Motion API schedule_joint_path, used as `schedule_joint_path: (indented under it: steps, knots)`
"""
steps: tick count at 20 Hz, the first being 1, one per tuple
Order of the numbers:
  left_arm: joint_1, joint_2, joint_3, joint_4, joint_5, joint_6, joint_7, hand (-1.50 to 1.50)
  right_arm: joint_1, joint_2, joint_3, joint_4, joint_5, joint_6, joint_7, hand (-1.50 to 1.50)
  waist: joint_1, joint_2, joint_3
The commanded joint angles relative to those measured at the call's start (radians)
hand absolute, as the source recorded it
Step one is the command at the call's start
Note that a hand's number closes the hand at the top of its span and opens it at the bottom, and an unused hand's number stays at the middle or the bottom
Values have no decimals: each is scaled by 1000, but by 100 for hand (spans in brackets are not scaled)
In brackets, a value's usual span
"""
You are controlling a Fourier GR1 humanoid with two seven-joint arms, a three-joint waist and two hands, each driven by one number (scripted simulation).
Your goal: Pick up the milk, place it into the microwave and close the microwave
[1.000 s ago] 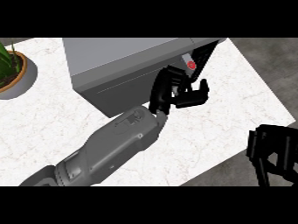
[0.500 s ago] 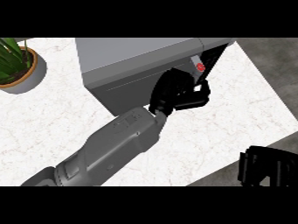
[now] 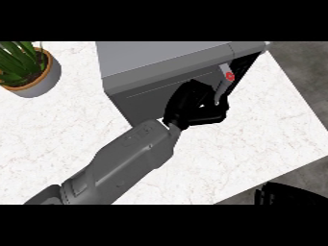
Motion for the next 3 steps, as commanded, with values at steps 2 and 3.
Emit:
schedule_joint_path:
  steps: [2, 3]
  knots:
    - [67, 37, 89, 149, 63, -24, -30, 150, 45, 29, 39, -65, 35, -49, 15, 150, 35, 11, -4]
    - [72, 37, 85, 156, 63, -32, -43, 150, 57, 27, 41, -79, 45, -57, 19, 150, 32, 7, -4]
